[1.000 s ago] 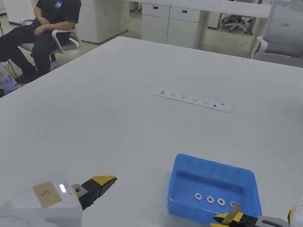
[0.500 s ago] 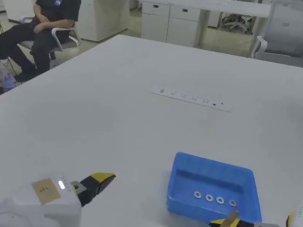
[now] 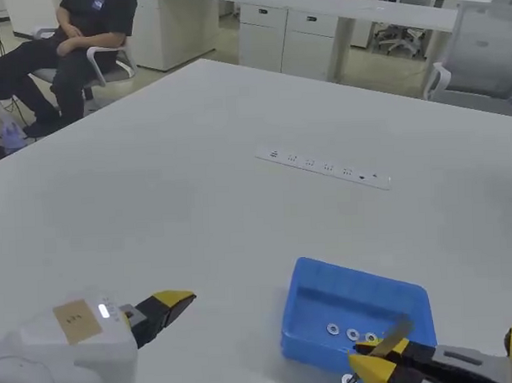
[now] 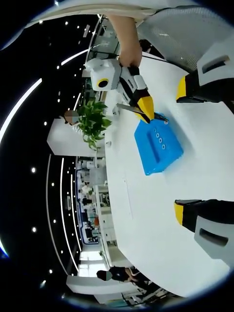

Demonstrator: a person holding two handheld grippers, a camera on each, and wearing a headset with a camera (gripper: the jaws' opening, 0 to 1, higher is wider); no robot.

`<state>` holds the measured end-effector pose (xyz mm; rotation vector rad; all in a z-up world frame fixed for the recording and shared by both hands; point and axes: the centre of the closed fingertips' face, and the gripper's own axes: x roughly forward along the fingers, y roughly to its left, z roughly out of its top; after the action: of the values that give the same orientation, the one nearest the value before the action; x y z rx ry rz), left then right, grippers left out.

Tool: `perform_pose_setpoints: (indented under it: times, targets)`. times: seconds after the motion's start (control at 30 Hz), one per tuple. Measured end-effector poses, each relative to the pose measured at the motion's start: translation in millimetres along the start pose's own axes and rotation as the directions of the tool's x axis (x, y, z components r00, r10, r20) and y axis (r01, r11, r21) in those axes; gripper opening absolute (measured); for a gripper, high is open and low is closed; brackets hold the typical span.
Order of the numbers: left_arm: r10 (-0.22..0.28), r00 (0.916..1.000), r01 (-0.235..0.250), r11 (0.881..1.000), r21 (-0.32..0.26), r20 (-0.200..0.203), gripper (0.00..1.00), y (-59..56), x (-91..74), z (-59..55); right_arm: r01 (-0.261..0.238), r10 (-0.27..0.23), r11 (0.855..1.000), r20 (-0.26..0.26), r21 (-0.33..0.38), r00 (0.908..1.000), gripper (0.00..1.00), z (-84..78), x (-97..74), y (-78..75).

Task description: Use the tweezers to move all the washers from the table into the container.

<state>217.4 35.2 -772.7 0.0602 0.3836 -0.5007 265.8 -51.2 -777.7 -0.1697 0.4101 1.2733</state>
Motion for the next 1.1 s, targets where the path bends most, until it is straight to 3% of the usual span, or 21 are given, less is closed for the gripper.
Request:
perform_pose_setpoints:
  times: [0.2,0.47,0.77,1.1]
  targets:
    - [0.002,1.0000,-0.002,1.000,0.000,0.003,0.83,0.8,-0.3,0.4,-0.003,0.003,1.000,0.043,-0.003,0.9991,0.03,21.5,3.5,-6.3]
    - [0.006,1.0000,-0.006,1.000,-0.002,0.007,0.83,1.8,-0.6,0.9,0.011,-0.012,1.000,0.065,0.019,0.9978,0.03,32.4,15.3,-21.8]
    - [0.002,1.0000,-0.002,1.000,-0.005,0.004,0.83,0.9,-0.1,0.3,0.017,-0.019,0.999,0.053,0.039,0.9984,0.03,34.0,32.4,-35.0]
    - [0.000,1.0000,0.000,1.000,-0.006,0.002,0.83,0.6,-0.3,-0.3,0.021,-0.021,0.997,0.008,0.068,0.9997,0.03,23.3,51.1,-51.9]
